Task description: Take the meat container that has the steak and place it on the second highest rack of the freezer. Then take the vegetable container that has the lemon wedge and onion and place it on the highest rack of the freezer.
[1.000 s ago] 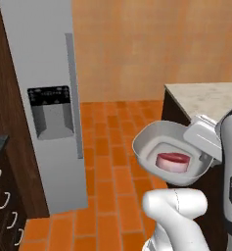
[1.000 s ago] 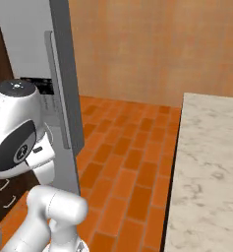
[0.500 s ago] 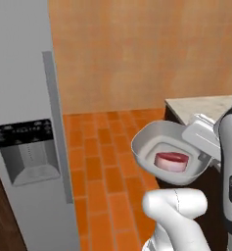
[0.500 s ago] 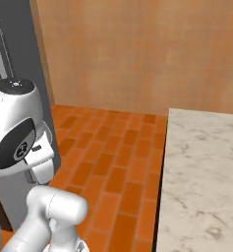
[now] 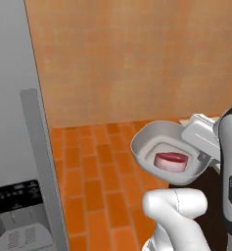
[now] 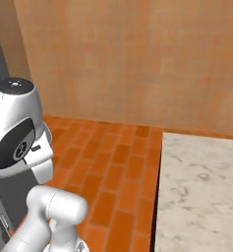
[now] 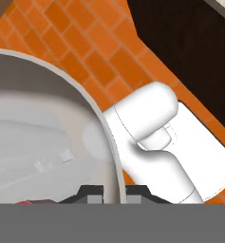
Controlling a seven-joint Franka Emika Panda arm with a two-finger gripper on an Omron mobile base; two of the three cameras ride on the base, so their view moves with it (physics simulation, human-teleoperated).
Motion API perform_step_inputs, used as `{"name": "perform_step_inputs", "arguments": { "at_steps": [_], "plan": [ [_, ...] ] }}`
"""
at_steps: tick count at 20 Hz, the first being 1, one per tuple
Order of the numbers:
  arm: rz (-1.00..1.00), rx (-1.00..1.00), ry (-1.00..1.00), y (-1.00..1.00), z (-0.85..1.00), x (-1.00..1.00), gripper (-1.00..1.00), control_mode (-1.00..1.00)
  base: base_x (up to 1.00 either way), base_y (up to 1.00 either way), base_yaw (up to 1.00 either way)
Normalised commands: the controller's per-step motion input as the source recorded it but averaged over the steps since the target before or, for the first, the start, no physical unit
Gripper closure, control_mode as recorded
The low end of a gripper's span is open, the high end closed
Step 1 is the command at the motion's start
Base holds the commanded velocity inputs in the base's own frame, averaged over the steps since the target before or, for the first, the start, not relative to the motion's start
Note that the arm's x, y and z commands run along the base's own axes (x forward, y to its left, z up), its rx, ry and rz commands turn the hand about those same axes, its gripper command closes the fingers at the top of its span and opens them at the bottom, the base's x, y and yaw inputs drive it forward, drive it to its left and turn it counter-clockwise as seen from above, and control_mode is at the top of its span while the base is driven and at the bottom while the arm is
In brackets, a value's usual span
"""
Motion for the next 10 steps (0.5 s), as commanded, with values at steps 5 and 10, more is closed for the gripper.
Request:
{"name": "perform_step_inputs", "arguments": {
  "at_steps": [5,10],
  "plan": [
    [0.0,0.0,0.0,0.0,0.0,0.0,1.0,1.0,1.0,-0.21,0.01],
    [0.0,0.0,0.0,0.0,0.0,0.0,1.0,1.0,1.0,-0.3,0.17]
  ]
}}
